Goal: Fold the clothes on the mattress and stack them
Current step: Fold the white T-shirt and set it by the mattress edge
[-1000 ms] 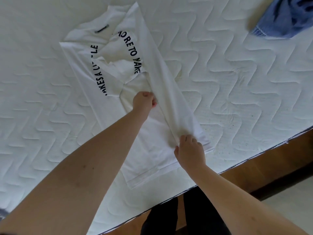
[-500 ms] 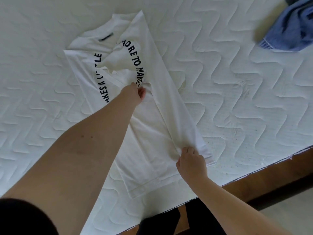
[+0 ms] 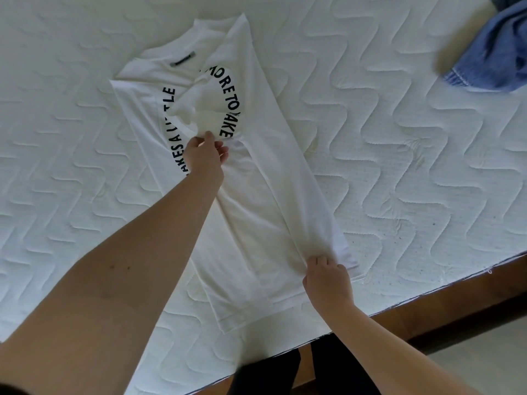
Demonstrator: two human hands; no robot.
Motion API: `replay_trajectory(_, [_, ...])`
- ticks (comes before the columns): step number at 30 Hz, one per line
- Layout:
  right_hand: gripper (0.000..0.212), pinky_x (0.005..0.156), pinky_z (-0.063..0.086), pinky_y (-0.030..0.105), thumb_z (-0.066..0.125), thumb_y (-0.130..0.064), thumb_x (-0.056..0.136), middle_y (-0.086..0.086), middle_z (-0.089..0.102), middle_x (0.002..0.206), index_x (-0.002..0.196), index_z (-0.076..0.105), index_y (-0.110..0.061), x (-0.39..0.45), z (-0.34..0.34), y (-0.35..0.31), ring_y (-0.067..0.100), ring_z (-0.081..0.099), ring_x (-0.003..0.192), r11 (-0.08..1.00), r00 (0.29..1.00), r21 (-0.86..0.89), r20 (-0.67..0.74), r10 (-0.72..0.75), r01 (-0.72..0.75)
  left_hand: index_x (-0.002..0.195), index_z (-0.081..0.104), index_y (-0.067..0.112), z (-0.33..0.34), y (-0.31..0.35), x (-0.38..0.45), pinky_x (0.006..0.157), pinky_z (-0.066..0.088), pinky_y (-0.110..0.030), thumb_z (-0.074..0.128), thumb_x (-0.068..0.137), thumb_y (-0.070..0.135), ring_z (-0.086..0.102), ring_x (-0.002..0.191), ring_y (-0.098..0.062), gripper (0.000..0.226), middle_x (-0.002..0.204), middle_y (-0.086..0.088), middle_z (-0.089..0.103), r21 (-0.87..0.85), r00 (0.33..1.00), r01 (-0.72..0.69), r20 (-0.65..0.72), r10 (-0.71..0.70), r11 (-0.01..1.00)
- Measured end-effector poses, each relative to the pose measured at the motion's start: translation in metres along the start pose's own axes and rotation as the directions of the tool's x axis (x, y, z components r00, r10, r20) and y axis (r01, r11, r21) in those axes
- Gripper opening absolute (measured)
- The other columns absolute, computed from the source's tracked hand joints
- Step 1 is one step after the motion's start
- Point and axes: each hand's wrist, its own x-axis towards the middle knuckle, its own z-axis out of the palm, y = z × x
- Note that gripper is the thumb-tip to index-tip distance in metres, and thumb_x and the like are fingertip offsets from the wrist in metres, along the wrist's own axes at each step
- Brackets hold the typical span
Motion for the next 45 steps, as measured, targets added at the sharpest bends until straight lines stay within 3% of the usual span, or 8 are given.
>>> replay_trajectory(9, [0.035,0.045,0.044,0.027,0.089,-0.017,0.045,0.009,0.057,0.053,0.068,0.067,-0.003,0.0,-0.001,0.002,0.023,0.053,0.043,0.995,0.995,-0.011,-0.03,-0.099,0.099,0.1,0.057,0.01,-0.009,-0.023,0.004,0.051,0.055,-0.027,0.051,0.1,0.033,0.062,0.049,-0.016,0.023,0.07,-0.008,0.066,0.086,0.999,0.014,-0.042,-0.01,0.996])
replay_trajectory(14, [0.036,0.046,0.045,0.027,0.089,-0.018,0.043,0.007,0.058,0.054,0.068,0.067,-0.006,0.0,0.002,-0.001,0.022,0.054,0.044,0.995,0.994,-0.019,-0.02,-0.103,0.103,0.079,0.062,0.008,0.018,-0.053,-0.029,0.038,0.045,-0.019,0.061,0.092,0.048,0.058,0.039,-0.01,0.042,0.059,-0.002,0.066,0.437,0.953,0.123,0.198,-0.229,0.891])
replay_trajectory(17, [0.035,0.047,0.045,0.027,0.089,-0.018,0.044,0.006,0.058,0.055,0.07,0.067,-0.008,-0.002,0.004,0.001,0.021,0.055,0.045,0.997,0.997,-0.021,-0.006,-0.075,0.075,0.071,0.057,0.012,0.025,-0.067,-0.042,0.035,0.034,-0.014,0.068,0.09,0.029,0.049,0.033,-0.006,0.028,0.06,-0.002,0.06,0.579,0.912,0.084,0.283,-0.297,0.811])
replay_trajectory(21, [0.036,0.049,0.046,0.029,0.091,-0.028,0.053,0.005,0.058,0.058,0.073,0.067,-0.009,-0.008,0.007,0.006,0.022,0.056,0.049,0.995,0.995,-0.005,-0.036,-0.097,0.097,0.066,0.057,0.015,0.013,-0.078,-0.041,0.04,0.038,-0.016,0.067,0.088,0.03,0.05,0.036,-0.008,0.028,0.055,0.002,0.059,0.725,0.941,-0.172,0.321,-0.106,0.667])
replay_trajectory(28, [0.04,0.077,0.05,0.043,0.076,-0.027,0.081,0.011,0.061,0.106,0.115,0.062,-0.011,0.018,-0.013,0.031,0.03,0.061,0.092,0.947,0.963,0.309,-0.214,0.164,-0.092,0.055,0.052,0.016,-0.013,-0.105,-0.061,0.041,0.037,-0.016,0.073,0.084,0.027,0.049,0.031,-0.005,0.037,0.038,0.007,0.056,0.749,0.912,-0.211,0.382,-0.148,0.628])
replay_trajectory(34, [0.055,0.092,0.043,0.049,0.068,-0.034,0.089,0.013,0.045,0.129,0.135,0.043,-0.016,0.058,-0.031,0.054,0.034,0.044,0.118,0.708,0.913,0.59,0.143,0.383,-0.389,0.066,0.062,0.015,-0.023,-0.126,-0.093,0.033,0.03,-0.011,0.06,0.09,0.019,0.048,0.031,-0.003,0.024,0.042,0.008,0.06,0.777,0.881,-0.078,0.347,-0.322,0.624])
replay_trajectory(40, [0.034,0.084,0.05,0.037,0.058,-0.041,0.094,0.004,0.067,0.103,0.114,0.061,-0.014,0.056,-0.025,0.075,0.026,0.062,0.096,0.84,0.923,0.423,0.319,0.213,-0.34,0.065,0.062,0.024,-0.047,-0.15,-0.127,0.053,0.049,-0.022,0.057,0.092,0.037,0.059,0.047,-0.006,0.03,0.056,0.007,0.063,0.863,0.87,-0.217,0.383,-0.31,0.455])
replay_trajectory(45, [0.041,0.073,0.045,0.03,0.052,-0.048,0.095,0.004,0.066,0.103,0.116,0.061,-0.014,0.038,-0.012,0.081,0.023,0.06,0.09,0.881,0.919,0.346,0.339,0.203,-0.322,0.084,0.061,0.022,-0.089,-0.158,-0.14,0.061,0.042,-0.023,0.061,0.092,0.042,0.06,0.072,-0.013,0.021,0.074,0.009,0.061,0.803,0.908,-0.352,0.418,-0.034,0.48])
